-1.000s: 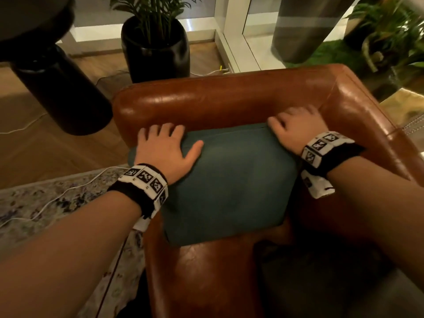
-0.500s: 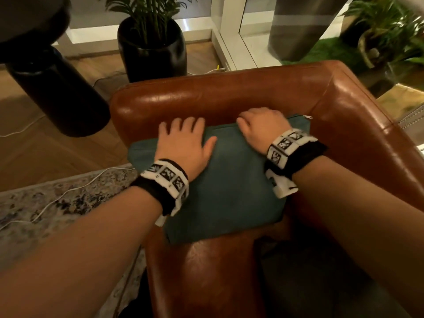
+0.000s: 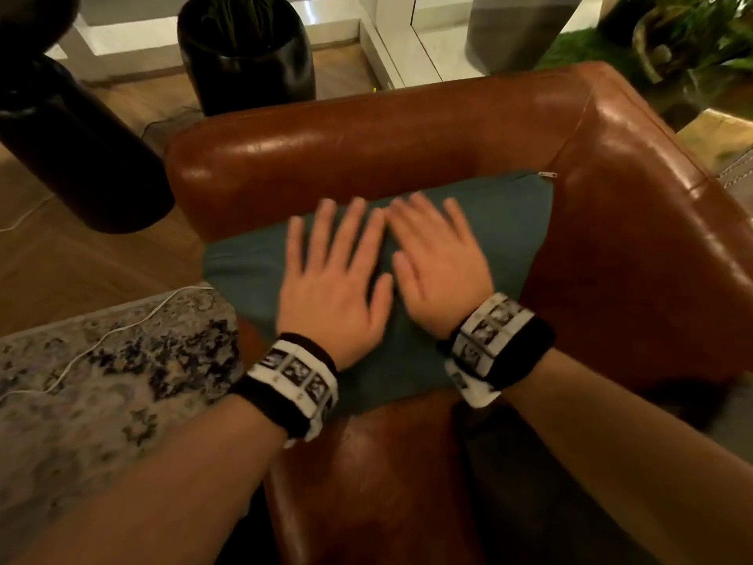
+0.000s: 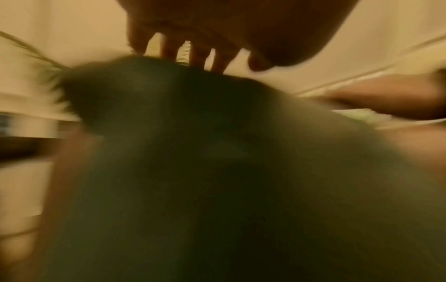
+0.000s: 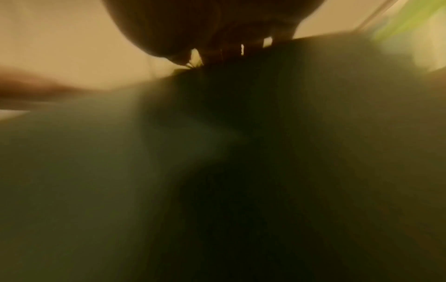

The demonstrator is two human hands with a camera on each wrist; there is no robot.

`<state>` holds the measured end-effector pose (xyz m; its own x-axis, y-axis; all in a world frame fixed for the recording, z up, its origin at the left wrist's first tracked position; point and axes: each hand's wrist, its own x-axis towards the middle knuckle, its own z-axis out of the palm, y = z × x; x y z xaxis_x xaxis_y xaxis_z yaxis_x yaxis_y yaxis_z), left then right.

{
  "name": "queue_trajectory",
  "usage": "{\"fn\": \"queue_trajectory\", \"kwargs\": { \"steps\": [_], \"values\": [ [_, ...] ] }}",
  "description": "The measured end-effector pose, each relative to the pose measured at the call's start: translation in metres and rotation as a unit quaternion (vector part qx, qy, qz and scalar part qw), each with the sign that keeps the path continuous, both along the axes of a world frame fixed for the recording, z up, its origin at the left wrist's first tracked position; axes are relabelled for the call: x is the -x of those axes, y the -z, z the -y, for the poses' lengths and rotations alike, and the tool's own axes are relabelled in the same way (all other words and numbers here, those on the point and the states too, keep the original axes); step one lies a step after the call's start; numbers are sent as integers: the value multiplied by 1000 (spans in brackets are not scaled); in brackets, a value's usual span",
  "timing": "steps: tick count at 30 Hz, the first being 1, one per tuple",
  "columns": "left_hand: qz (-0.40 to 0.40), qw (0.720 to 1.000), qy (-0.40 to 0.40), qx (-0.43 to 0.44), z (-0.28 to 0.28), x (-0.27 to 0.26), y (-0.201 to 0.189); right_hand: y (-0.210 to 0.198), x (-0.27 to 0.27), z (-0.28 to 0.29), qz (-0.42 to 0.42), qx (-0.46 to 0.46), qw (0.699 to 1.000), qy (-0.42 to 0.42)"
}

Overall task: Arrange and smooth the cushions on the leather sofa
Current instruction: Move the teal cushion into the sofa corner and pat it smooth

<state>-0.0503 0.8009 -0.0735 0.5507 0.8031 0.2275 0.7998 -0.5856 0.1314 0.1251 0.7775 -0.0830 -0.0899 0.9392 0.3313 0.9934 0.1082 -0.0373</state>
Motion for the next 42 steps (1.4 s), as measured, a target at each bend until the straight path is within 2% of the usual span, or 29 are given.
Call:
{"fn": "queue_trajectory", "kwargs": {
  "steps": [1, 3, 6, 8, 10, 11, 12, 15, 16, 18, 20, 22, 23, 25, 26, 27, 28, 30, 32, 34, 36, 38, 39, 40, 41, 42],
  "values": [
    [-19, 999, 37, 3, 8, -4, 10, 12, 12, 10, 30, 14, 999, -37],
    [-59, 997, 41, -11, -5, 8, 29, 31, -5, 18, 55, 19, 998, -31],
    [-68, 997, -8, -25, -34, 38, 33, 50, -62, 25, 51, 10, 997, 53],
    [-62, 998, -16, -11, -42, 48, 27, 58, -95, 35, 19, 1, 990, 140],
    [-57, 998, -36, -1, -34, 40, 22, 56, -95, 43, -55, -25, 968, 245],
    [-51, 998, -48, 3, -26, 33, 19, 51, -83, 43, -79, -47, 960, 264],
    [-46, 998, -49, 5, -18, 25, 17, 48, -63, 42, -88, -71, 964, 240],
    [-64, 998, 13, -13, -8, 8, 19, 52, 6, 36, -49, -83, 994, 51],
    [-76, 997, 19, -14, -12, 9, 21, 60, 16, 38, -42, -75, 996, 38],
    [-80, 997, 4, -1, -23, 14, 25, 84, 11, 46, -81, -68, 988, 110],
    [-86, 996, -6, 12, -28, 15, 26, 111, -1, 60, -152, -65, 962, 219],
    [-90, 996, -5, 25, -24, 13, 23, 135, -2, 80, -242, -61, 915, 318],
    [-92, 995, -6, 35, -23, 12, 22, 143, -2, 87, -313, -64, 872, 372],
    [-97, 994, -15, 58, -18, 9, 13, 151, -6, 94, -467, -63, 747, 470],
    [-94, 993, -22, 68, -16, 6, 6, 150, -11, 93, -515, -59, 697, 496],
    [-84, 993, -31, 74, -14, -1, -1, 143, -17, 87, -531, -65, 683, 497],
    [-71, 994, -34, 71, -13, -12, -9, 128, -21, 77, -525, -93, 698, 479],
    [-54, 997, -16, 48, -14, -41, -19, 83, -29, 47, -489, -164, 754, 408],
    [-76, 995, 3, 57, -23, -69, -19, 47, -38, 17, -455, -200, 795, 349],
    [-112, 988, -11, 102, -39, -81, -14, 47, -50, 5, -460, -183, 799, 342],
    [-130, 984, -15, 125, -48, -78, -9, 76, -58, 23, -508, -105, 768, 377],
    [-132, 983, -5, 129, -48, -74, -10, 105, -58, 60, -580, 17, 693, 428],
    [-130, 982, -1, 134, -46, -74, -11, 110, -57, 78, -611, 82, 648, 446],
    [-130, 982, 1, 139, -45, -74, -13, 107, -59, 89, -625, 132, 619, 458],
    [-129, 981, 0, 144, -44, -75, -14, 100, -64, 91, -620, 151, 611, 468],
    [-128, 981, 0, 147, -44, -75, -15, 89, -70, 86, -606, 138, 627, 469]
  ]
}}
